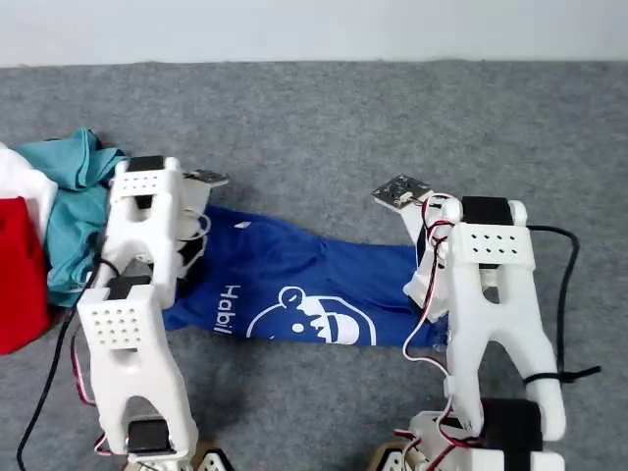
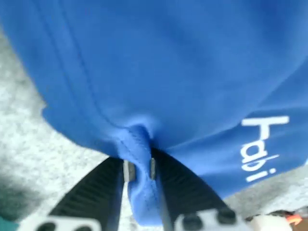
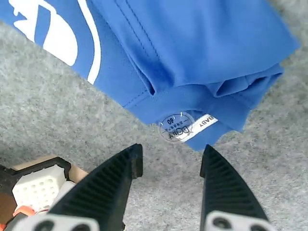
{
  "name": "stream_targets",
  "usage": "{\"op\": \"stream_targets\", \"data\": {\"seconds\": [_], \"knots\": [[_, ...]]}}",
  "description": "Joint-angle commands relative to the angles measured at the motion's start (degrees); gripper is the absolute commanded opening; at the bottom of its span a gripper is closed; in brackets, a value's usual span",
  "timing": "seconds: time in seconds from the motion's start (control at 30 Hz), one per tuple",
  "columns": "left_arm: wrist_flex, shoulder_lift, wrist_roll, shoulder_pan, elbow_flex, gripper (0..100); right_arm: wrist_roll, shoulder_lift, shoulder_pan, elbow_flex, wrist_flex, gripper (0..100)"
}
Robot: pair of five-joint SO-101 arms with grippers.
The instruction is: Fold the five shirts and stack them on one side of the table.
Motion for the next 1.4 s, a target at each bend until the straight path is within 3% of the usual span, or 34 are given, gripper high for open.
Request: {"op": "stream_targets", "data": {"seconds": [0.0, 0.33, 0.6, 0.73, 0.9, 1.1, 1.37], "knots": [[1.0, -6.4, 2.4, 6.6, 0.7, 2, -0.7, -2.1, 0.0, -0.1, -0.3, 21.0], [0.9, -25.9, 3.0, 19.8, 3.3, 1, -0.7, -2.7, 0.8, -0.1, 0.0, 21.0], [0.7, -34.0, 3.0, 36.6, 2.4, 1, -4.2, -2.8, 14.7, -0.4, 0.1, 20.9], [-2.8, -30.5, 2.9, 44.5, 2.0, 1, -4.3, -4.2, 19.4, -0.4, 1.0, 20.9], [-7.7, -22.7, 3.1, 49.0, -5.8, 1, -6.2, -13.7, 27.5, -0.4, 1.0, 20.9], [-5.5, -8.4, 3.2, 52.2, -23.7, 1, -6.8, -27.4, 38.2, -0.2, 0.8, 20.9], [-0.3, 10.1, 3.7, 58.6, -48.7, 1, -10.5, -41.1, 40.4, -0.1, 0.5, 20.9]]}}
